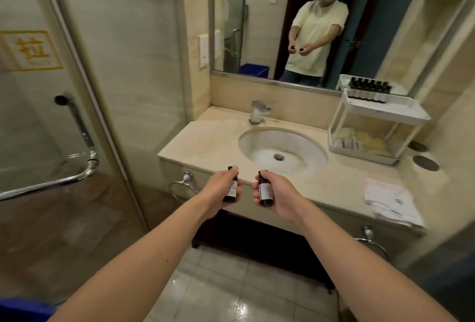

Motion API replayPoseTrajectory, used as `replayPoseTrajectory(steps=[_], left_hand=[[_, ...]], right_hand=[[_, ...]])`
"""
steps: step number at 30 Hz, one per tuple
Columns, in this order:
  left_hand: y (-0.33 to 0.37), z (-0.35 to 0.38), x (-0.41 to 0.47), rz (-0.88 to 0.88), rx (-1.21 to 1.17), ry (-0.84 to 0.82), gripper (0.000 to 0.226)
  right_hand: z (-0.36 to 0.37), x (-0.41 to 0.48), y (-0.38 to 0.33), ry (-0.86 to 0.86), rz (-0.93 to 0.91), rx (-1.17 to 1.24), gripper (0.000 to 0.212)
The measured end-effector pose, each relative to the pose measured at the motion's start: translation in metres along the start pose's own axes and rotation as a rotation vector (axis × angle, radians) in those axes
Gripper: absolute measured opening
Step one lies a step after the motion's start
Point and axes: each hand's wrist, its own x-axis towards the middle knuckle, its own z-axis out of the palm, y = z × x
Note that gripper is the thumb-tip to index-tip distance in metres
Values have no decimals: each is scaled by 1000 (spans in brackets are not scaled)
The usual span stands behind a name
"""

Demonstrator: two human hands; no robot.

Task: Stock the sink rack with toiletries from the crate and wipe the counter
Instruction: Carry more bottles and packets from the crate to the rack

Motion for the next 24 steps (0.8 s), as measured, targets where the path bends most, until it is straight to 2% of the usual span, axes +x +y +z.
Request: replayPoseTrajectory(steps=[5, 11, 15, 24], left_hand=[[2, 59, 19, 8, 127, -87, 27], [1, 115, 55, 50, 211, -240, 26], [8, 153, 91, 105, 331, -314, 23], [68, 242, 188, 270, 442, -528, 22]], right_hand=[[-57, -3, -17, 65, -72, -6, 17], [-118, 4, -33, 175, -135, 2, 29], [-155, 18, -55, 248, -175, 17, 25], [-220, 79, -136, 462, -278, -15, 30]])
